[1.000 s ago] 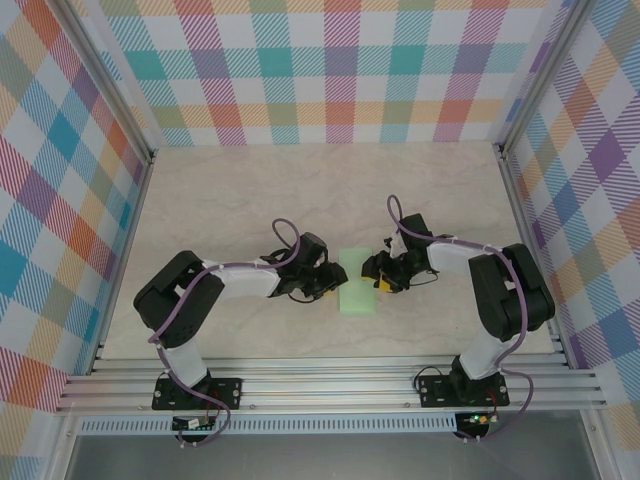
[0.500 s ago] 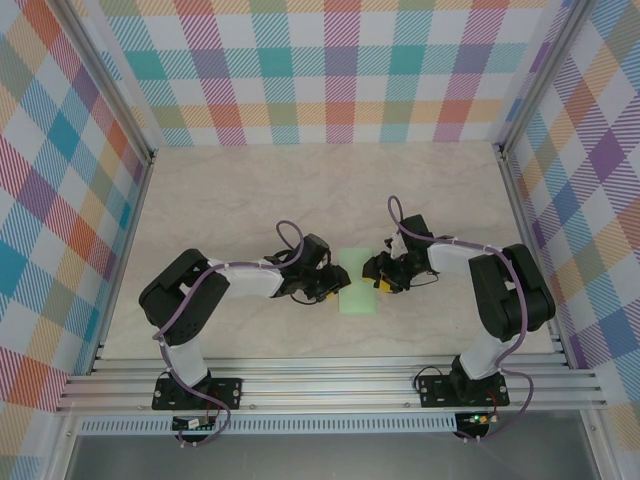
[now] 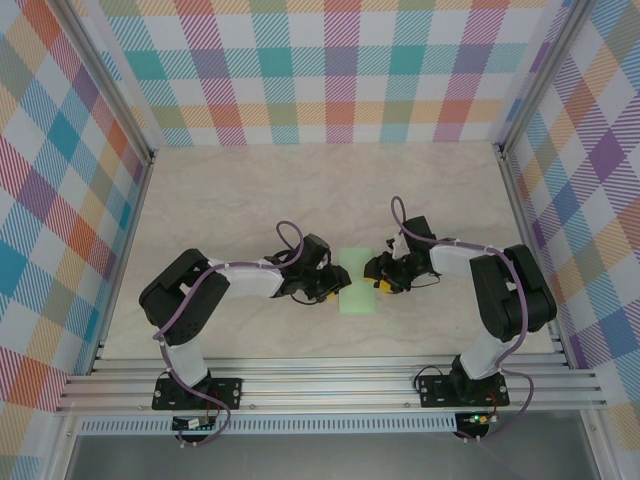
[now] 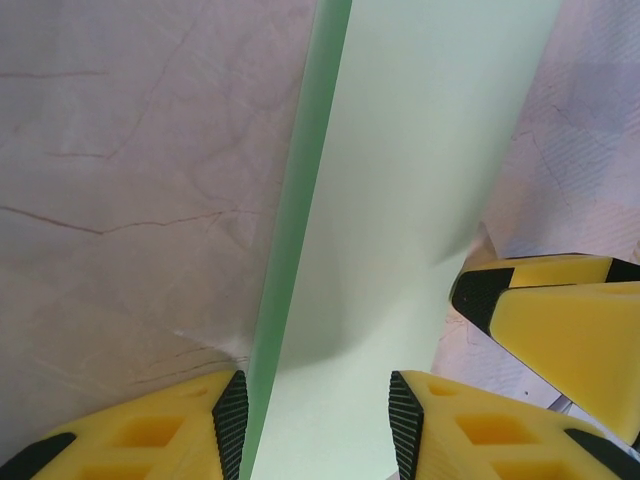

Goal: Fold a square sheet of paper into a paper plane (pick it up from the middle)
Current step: Fold the triangle a second time at the center of the table.

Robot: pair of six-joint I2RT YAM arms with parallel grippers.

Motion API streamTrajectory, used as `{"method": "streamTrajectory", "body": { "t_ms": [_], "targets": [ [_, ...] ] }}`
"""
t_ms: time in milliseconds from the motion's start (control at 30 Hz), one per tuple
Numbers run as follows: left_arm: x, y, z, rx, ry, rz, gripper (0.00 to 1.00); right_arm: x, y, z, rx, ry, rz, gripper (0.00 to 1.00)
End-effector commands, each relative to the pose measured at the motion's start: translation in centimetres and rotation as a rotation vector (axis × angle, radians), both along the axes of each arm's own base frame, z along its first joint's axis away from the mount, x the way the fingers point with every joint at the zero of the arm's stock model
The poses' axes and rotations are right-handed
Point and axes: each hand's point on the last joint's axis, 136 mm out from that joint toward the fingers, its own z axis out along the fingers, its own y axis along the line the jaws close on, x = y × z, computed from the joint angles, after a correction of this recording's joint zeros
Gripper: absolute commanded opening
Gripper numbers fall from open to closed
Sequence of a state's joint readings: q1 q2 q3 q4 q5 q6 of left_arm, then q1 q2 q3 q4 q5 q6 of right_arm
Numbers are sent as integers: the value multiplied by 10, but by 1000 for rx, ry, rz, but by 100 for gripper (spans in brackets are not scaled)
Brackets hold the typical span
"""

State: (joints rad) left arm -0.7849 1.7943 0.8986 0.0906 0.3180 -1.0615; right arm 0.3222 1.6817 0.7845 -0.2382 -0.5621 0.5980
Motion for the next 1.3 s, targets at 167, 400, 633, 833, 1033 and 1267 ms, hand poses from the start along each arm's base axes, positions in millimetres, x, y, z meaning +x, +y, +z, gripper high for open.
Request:
{"method": "streamTrajectory", "body": {
  "t_ms": [167,400,633,833,1033,1267],
  "targets": [
    [-1,-14,13,-56,-17,-16,44,-12,-9,-13,-30,48,-18,47],
    [1,-15,21,-76,-37,-15,44,-14,-9,-13,-27,53,-19,48],
    [6,-21,32,-121,-67,-7,44,-12,-8,-9,-18,42,-19,48],
    [11,-24,28,-112,-68,-3,43,-10,-8,-3,-13,24,-17,50],
    [26,-26,29,-120,-82,-4,42,-8,-8,4,-12,-4,-11,54],
    [41,-32,33,-156,-81,-7,40,-11,-14,19,-39,-54,-14,59]
  ]
}}
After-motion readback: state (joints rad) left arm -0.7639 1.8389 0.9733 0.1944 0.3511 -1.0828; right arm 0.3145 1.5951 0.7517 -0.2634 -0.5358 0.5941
